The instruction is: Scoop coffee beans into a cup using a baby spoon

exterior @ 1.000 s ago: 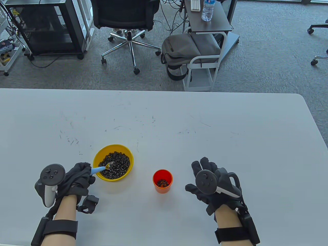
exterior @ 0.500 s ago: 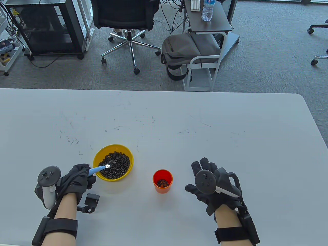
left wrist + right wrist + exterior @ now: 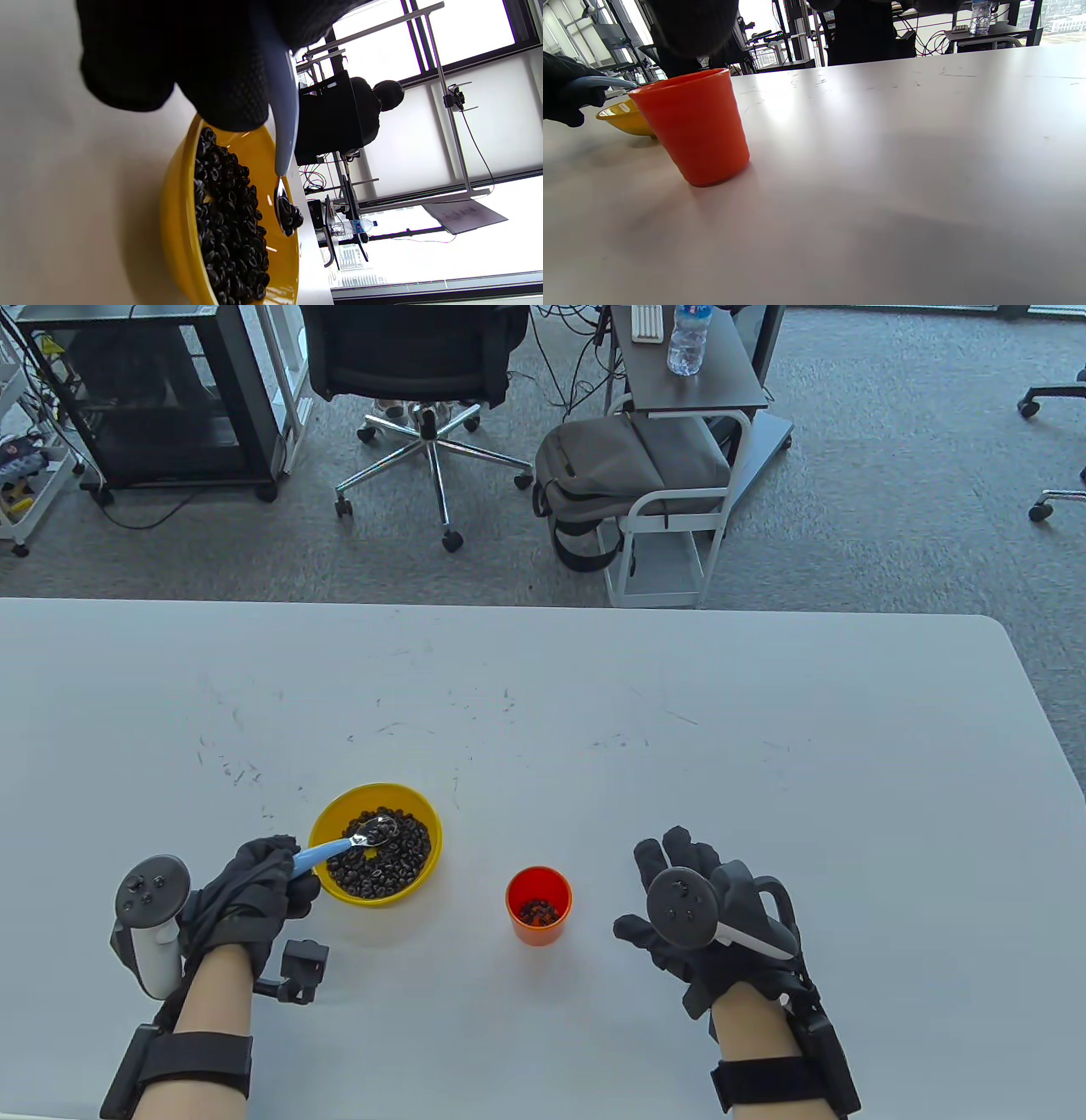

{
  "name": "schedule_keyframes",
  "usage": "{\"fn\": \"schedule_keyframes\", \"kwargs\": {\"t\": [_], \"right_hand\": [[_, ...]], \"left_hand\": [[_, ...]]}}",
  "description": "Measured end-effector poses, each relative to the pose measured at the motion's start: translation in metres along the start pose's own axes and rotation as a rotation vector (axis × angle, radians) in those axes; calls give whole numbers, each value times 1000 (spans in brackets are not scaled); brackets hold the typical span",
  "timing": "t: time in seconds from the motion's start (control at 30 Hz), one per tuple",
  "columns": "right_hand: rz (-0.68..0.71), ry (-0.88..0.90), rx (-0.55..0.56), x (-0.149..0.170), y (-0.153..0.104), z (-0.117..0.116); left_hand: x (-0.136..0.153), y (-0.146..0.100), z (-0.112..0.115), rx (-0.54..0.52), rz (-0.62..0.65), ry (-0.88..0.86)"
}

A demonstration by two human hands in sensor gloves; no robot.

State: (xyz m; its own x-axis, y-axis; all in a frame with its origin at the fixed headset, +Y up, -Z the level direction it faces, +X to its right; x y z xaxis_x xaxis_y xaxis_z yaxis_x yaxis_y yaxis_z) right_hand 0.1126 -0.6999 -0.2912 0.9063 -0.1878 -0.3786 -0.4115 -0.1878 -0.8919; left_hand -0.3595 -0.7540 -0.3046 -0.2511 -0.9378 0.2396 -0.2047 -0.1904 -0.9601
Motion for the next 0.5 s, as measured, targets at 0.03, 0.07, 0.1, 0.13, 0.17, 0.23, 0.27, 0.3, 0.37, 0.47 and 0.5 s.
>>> {"fn": "schedule_keyframes", "kwargs": {"t": [0.03, 0.07, 0.1, 0.13, 0.17, 0.23, 0.27, 0.3, 0.37, 0.47, 0.5], "right_hand": [[0, 0, 0, 0, 0, 0], [0, 1, 0, 0, 0, 0], [0, 0, 0, 0, 0, 0], [-1, 0, -1, 0, 0, 0], [-1, 1, 0, 0, 0, 0], [-1, 3, 1, 0, 0, 0], [-1, 3, 1, 1, 0, 0], [0, 3, 1, 1, 0, 0], [0, 4, 1, 1, 0, 0], [0, 4, 0, 1, 0, 0], [0, 4, 0, 1, 0, 0]], "left_hand": [[-1, 0, 1, 3, 4, 1], [-2, -1, 2, 10, 12, 0], [-4, -1, 3, 17, 18, -4], [-5, -1, 4, 21, 23, -6], [-7, -2, 6, 29, 29, -10], [-9, -3, 9, 44, 39, -21], [-11, -3, 12, 56, 46, -32], [-13, -4, 14, 66, 52, -41], [-16, -5, 18, 84, 63, -49], [-21, -9, 27, 124, 82, -62], [-23, -10, 30, 140, 87, -66]]}}
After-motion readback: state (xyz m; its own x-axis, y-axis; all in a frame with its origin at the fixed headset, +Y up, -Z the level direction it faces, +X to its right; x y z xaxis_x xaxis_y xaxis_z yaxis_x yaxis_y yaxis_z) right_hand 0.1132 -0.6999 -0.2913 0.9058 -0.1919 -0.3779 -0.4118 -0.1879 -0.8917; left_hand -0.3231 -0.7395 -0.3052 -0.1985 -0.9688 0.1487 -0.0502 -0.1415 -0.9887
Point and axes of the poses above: the tracker on the back of each hand, its own x axis roughly to the little-finger side, its own y axis roughly from the wrist to the fingertips, z = x × y, the point moved 3 cm from there along y, roughly from the wrist to the fingertips, and after that the axes turned 1 degree about -y, right-handed, at the moved point
